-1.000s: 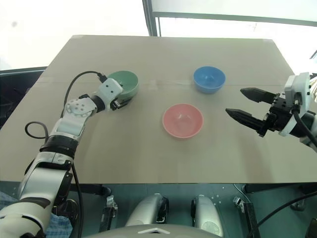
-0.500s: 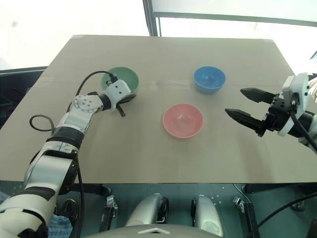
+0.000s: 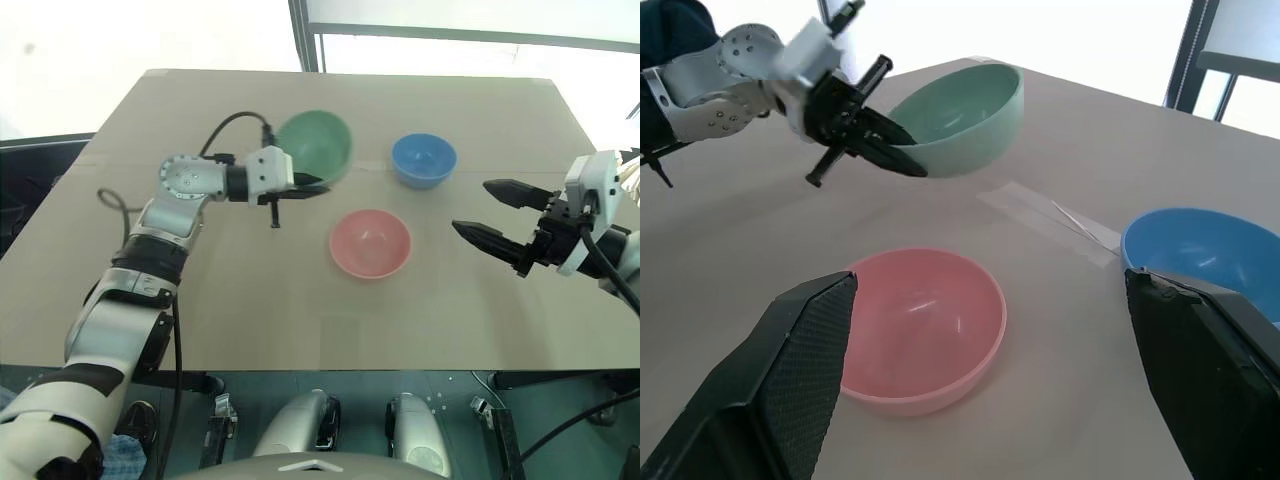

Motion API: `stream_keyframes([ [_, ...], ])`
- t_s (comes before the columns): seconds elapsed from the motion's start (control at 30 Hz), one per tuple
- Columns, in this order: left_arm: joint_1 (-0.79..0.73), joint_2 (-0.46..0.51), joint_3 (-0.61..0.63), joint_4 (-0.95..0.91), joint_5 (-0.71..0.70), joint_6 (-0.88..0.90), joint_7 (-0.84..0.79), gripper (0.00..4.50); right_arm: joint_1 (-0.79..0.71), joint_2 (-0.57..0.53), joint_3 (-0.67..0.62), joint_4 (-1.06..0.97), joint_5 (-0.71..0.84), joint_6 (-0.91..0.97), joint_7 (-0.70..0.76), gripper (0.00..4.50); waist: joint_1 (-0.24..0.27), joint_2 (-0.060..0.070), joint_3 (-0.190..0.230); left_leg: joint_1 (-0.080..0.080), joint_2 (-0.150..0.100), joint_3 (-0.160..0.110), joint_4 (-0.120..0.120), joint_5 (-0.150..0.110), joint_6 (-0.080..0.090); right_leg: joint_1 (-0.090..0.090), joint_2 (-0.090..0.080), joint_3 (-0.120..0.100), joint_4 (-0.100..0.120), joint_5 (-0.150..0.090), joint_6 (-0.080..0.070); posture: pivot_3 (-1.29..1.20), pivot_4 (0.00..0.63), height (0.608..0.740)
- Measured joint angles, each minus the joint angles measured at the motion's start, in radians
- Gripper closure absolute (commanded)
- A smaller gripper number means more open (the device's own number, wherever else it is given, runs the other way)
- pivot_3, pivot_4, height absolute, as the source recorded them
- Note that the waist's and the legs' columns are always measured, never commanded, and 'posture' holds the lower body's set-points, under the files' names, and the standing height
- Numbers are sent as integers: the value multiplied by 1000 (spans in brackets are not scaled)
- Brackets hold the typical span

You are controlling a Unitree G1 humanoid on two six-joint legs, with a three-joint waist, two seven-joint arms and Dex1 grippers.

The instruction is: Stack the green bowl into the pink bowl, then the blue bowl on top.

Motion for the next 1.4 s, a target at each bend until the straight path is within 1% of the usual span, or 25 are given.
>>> stream_keyframes([
  [0.03, 21, 6, -16, -92, -53, 36, -72, 4447, 0, 0, 5, 0, 0, -2, 0, 0, -1, 0, 0, 0, 0, 0, 0, 0, 0, 0, 0, 0, 0, 0, 0, 0, 150, 740],
  [0.1, 52, 24, -33, -200, -121, 83, -159, 4447, 2, 0, 9, 0, 0, -3, 0, 0, -2, 0, 0, 1, 1, 0, 0, 0, 0, 1, 1, 0, 1, 0, 0, 0, 150, 740],
  [0.17, 81, 37, -45, -306, -186, 142, -222, 4447, 5, 0, 10, 0, 0, -4, -4, 0, 0, 0, 0, 2, 1, 0, 0, 0, 1, 1, 2, 0, 2, 0, 0, 0, 150, 740],
  [0.23, 81, 37, -53, -353, -205, 167, -236, 4447, 5, 0, 11, 0, 0, -6, -7, 0, 4, 0, 0, 3, 1, 0, 2, -1, 3, 2, 2, 0, 2, 0, 0, 0, 150, 740],
  [0.27, 86, 39, -60, -402, -222, 193, -250, 3881, 9, 1, 11, -3, 1, -12, -12, 0, 5, 0, 0, 4, 1, 0, 3, -2, 4, 5, 2, 0, 2, 0, 0, 0, 150, 740],
  [0.33, 92, 39, -61, -419, -223, 200, -262, 3529, 16, 2, 11, -9, 1, -16, -16, 0, 4, 0, 0, 5, 1, 0, 3, -2, 4, 5, 2, 0, 2, 0, 0, 0, 150, 740],
  [0.37, 94, 39, -61, -419, -223, 200, -264, 3071, 21, 2, 11, -13, 1, -17, -17, 0, 3, 0, 0, 5, 1, 0, 3, -2, 4, 5, 3, 0, 2, 0, 0, 0, 150, 740],
  [0.4, 97, 36, -61, -418, -221, 193, -264, 2789, 30, 2, 10, -17, 3, -18, -18, 0, 3, 0, 0, 5, 1, 0, 3, -1, 4, 5, 3, 0, 3, 0, 0, 0, 150, 740],
  [0.43, 97, 35, -61, -418, -220, 191, -264, 2403, 31, 2, 10, -17, 4, -18, -18, 0, 3, 0, 0, 5, 1, 0, 3, -1, 4, 5, 3, 0, 3, 0, 0, 0, 150, 740],
  [0.47, 97, 22, -58, -417, -221, 189, -257, 1815, 41, 2, 10, -19, 7, -18, -21, 0, 4, 0, 0, 5, 1, 0, 4, -1, 4, 5, 4, 0, 3, 0, 0, 0, 150, 740],
  [0.53, 97, 8, -58, -412, -221, 183, -253, 1523, 46, 2, 8, -22, 10, -19, -26, 0, 4, 0, 0, 4, 1, 0, 3, -1, 4, 5, 4, 0, 2, 0, 0, 0, 150, 740],
  [0.57, 97, 0, -58, -407, -220, 172, -247, 978, 49, 2, 8, -23, 12, -20, -29, 0, 4, 0, 0, 4, 1, 0, 4, -1, 4, 5, 4, 0, 2, 0, 0, 0, 150, 740],
  [0.6, 97, -11, -55, -397, -219, 153, -239, 772, 53, 2, 8, -24, 14, -22, -32, 0, 4, 0, 0, 4, 1, 0, 4, -1, 4, 5, 4, 0, 2, 0, 0, 0, 150, 740],
  [0.63, 97, -17, -53, -391, -219, 141, -235, 275, 54, 2, 8, -24, 16, -23, -35, 0, 3, 0, 0, 4, 1, 0, 4, -1, 4, 5, 4, 0, 2, 0, 0, 0, 150, 740],
  [0.67, 97, -25, -50, -382, -219, 133, -227, 62, 56, 2, 8, -24, 19, -24, -36, 0, 3, 0, 0, 5, 1, 0, 4, -1, 4, 5, 4, 0, 2, 0, 0, 0, 150, 740],
  [0.8, 97, -34, -23, -375, -229, 148, -193, 62, 56, 1, 8, -24, 20, -30, -38, 0, 3, 0, 0, 5, 1, 0, 4, -1, 4, 5, 5, 0, 3, 0, 1, 0, 150, 740],
  [0.87, 100, -36, 4, -375, -246, 194, -154, 62, 56, -1, 8, -24, 19, -35, -38, 0, 3, 0, 0, 5, 1, 0, 4, -1, 4, 5, 5, 0, 3, 0, 1, 0, 150, 740],
  [0.97, 118, -41, 73, -376, -288, 303, -46, 62, 51, -10, 11, -18, 18, -37, -37, 0, 3, 0, 0, 5, 1, 0, 4, -1, 5, 5, 5, 0, 3, 0, 1, 0, 150, 740],
  [1.07, 171, -34, 146, -387, -308, 398, 76, 62, 35, -29, 31, 4, -14, -42, -40, 0, 0, 0, 0, 5, 2, 0, 4, -1, 4, 5, 5, 0, 3, 0, 1, 0, 150, 740],
  [1.2, 296, -11, 235, -424, -306, 506, 250, 62, -42, -50, 143, 106, -151, -84, -70, 0, -2, 0, 0, 6, 2, 1, 4, 0, 2, 5, 5, 1, 5, 0, 1, 0, 150, 740],
  [1.27, 366, 4, 283, -464, -306, 555, 336, 62, -121, -59, 224, 203, -257, -138, -90, 0, -4, 0, 0, 7, 2, 1, 4, 1, 1, 5, 5, 2, 5, 0, 1, 0, 150, 740],
  [1.37, 443, 20, 333, -547, -320, 624, 411, 62, -216, -63, 314, 348, -394, -221, -103, 0, 3, 0, 0, 6, 2, 1, 4, 1, 0, 4, 4, 1, 4, 0, 1, 0, 150, 740],
  [1.4, 480, 35, 362, -590, -330, 648, 442, 62, -285, -56, 379, 423, -454, -265, -99, 0, 1, 0, 0, 6, 2, 1, 4, 1, 0, 4, 4, 2, 4, 0, 0, 0, 150, 740],
])
